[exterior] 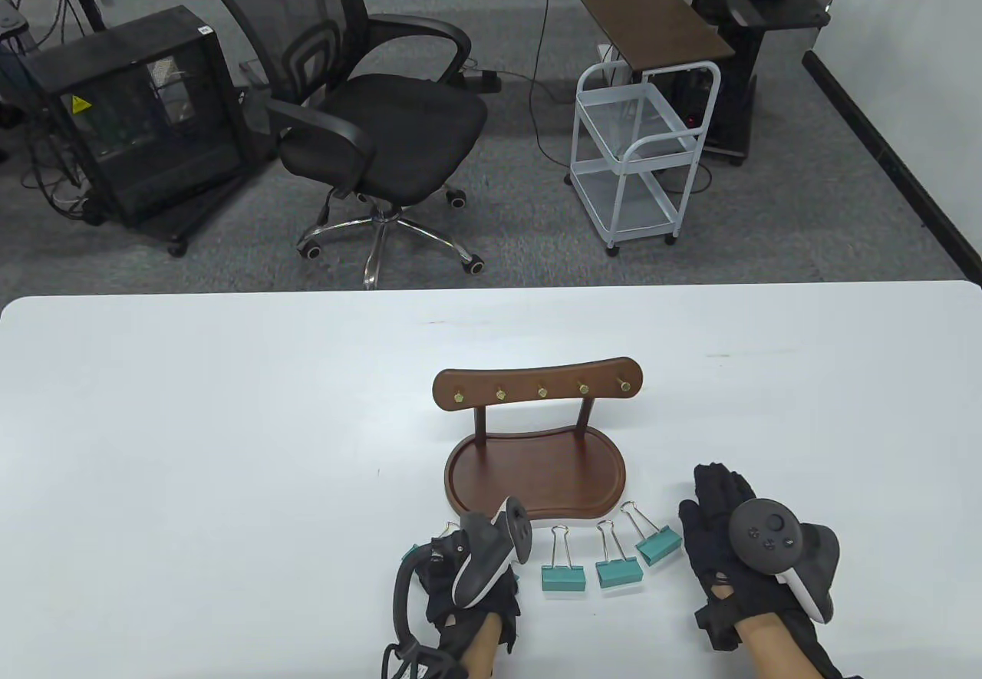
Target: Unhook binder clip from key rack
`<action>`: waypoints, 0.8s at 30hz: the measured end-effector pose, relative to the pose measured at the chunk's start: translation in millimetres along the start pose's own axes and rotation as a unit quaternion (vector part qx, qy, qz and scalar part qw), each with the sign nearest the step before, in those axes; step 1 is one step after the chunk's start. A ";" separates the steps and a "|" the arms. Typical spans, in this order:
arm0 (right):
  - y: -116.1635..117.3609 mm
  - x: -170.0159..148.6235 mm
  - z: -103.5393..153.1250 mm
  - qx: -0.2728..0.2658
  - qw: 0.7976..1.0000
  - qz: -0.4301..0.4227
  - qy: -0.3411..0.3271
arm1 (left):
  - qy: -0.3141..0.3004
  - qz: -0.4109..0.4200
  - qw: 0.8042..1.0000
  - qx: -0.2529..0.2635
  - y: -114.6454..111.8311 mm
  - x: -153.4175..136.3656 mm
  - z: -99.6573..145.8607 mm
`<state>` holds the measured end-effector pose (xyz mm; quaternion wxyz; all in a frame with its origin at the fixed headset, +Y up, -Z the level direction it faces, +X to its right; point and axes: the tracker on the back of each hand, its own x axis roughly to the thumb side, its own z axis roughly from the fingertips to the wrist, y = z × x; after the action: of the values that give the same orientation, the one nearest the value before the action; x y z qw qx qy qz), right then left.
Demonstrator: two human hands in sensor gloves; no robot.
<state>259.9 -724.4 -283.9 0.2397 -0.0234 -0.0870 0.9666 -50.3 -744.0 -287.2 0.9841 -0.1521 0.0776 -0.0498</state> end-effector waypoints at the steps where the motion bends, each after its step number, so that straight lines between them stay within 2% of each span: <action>1: -0.1 0.0 0.0 0.000 1.000 0.000 0.000 | 0.001 -0.007 1.000 0.000 -0.6 0.1 -0.4; 11: -0.2 0.0 0.0 0.002 1.000 -0.002 0.001 | 0.015 -0.031 0.999 0.014 2.2 -1.7 1.7; 24: 0.3 0.8 0.5 0.002 1.000 0.002 -0.001 | 0.017 0.012 0.999 0.046 10.7 -14.7 3.9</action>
<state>259.0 -724.3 -283.4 0.2374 -0.0217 -0.0850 0.9675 -63.3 -730.9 -284.7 0.9891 -0.1045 0.0938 -0.0437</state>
